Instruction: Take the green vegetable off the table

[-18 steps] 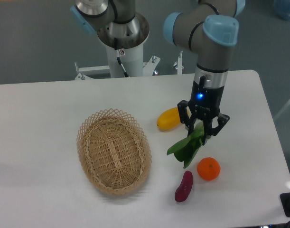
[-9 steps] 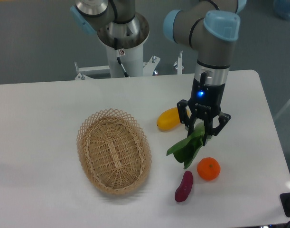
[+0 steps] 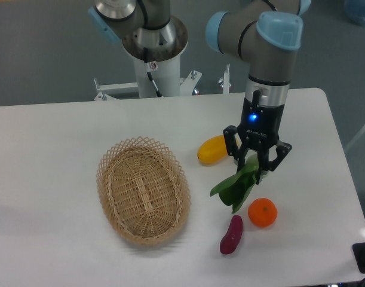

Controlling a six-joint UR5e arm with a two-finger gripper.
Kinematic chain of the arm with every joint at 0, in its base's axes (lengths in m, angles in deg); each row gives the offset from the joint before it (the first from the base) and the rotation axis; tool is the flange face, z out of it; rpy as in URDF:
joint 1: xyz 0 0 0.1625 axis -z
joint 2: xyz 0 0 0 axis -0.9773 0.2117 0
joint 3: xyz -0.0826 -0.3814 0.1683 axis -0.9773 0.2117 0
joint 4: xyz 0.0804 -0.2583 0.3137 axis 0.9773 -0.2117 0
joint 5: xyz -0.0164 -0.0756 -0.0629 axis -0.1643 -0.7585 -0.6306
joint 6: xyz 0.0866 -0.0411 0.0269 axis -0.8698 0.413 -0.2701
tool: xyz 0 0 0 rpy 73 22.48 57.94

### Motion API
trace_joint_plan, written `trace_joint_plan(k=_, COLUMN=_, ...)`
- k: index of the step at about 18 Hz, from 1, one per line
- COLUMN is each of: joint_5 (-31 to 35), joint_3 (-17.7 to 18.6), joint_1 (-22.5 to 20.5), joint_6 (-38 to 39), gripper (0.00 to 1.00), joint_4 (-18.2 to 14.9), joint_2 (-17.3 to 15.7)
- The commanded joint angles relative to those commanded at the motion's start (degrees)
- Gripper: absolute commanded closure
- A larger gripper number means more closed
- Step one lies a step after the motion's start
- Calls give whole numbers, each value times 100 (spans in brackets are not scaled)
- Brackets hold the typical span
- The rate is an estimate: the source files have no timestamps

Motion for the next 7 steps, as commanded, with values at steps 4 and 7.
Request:
trace_joint_plan(k=4, joint_5=9, joint_3=-18, joint_1=0, joint_6=36, gripper=53, joint_4=0, joint_2=0)
trace_joint_plan(k=7, joint_5=0, joint_3=-26, joint_1=0, joint_6=44, gripper=53, joint_4=0, joint_2=0)
